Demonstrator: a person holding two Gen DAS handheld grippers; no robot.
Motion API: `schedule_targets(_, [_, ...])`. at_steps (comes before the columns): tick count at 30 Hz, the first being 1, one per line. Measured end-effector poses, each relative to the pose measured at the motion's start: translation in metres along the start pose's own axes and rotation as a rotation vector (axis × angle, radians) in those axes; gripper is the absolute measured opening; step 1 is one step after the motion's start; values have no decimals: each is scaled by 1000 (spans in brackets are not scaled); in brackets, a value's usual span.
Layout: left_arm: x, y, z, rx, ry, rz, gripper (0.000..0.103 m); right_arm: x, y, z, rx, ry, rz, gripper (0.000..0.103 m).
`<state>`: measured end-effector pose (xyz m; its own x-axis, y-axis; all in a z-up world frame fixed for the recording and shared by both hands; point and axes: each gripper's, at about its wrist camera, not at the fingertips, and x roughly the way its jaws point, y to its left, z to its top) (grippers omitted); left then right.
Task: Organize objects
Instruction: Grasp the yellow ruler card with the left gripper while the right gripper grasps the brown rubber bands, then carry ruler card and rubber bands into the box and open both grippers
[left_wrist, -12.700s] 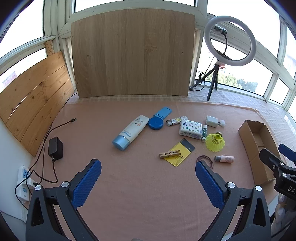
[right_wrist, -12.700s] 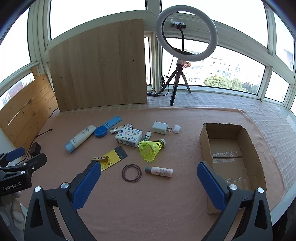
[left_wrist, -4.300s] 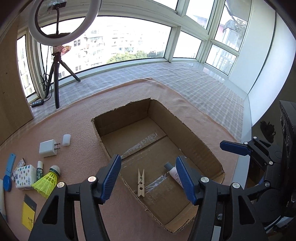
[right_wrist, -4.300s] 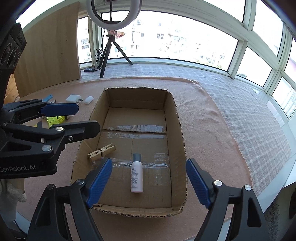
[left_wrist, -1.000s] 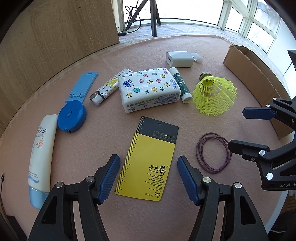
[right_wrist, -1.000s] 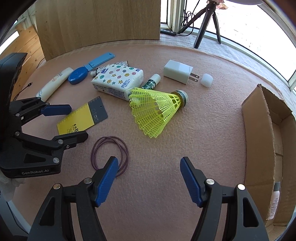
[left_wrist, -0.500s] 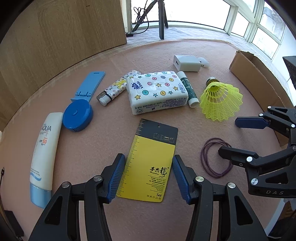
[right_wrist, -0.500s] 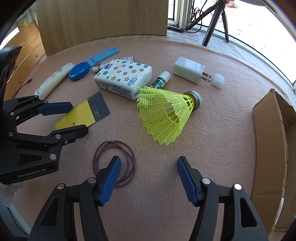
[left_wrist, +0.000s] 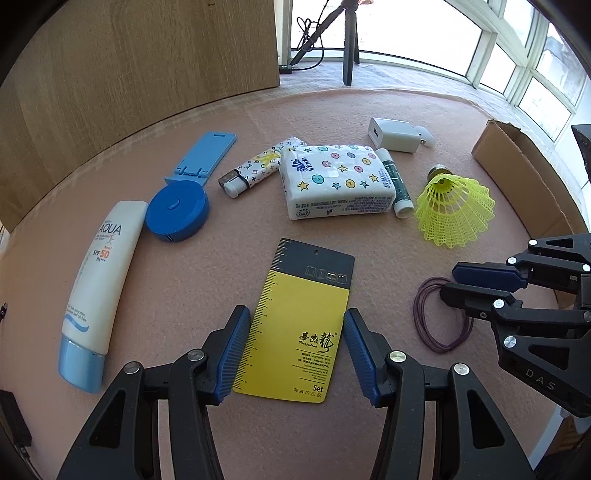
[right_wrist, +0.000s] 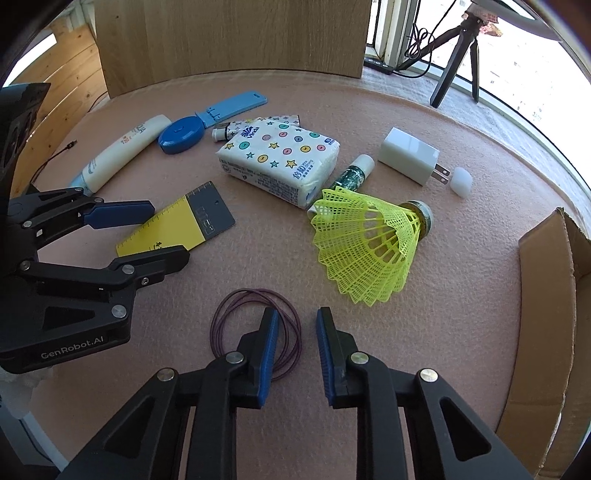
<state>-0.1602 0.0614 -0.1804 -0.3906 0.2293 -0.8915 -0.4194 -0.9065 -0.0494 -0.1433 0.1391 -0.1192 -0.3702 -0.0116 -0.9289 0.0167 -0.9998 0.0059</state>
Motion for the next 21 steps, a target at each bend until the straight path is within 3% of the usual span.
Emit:
schedule_targets(4, [-5, 7, -6, -32, -4, 7, 56, -1, -2, -2, 15, -1, 7, 2])
schedule_targets(21, [-38, 15, -31, -114, -45, 14, 56, -30, -28, -25, 106, -51, 25, 2])
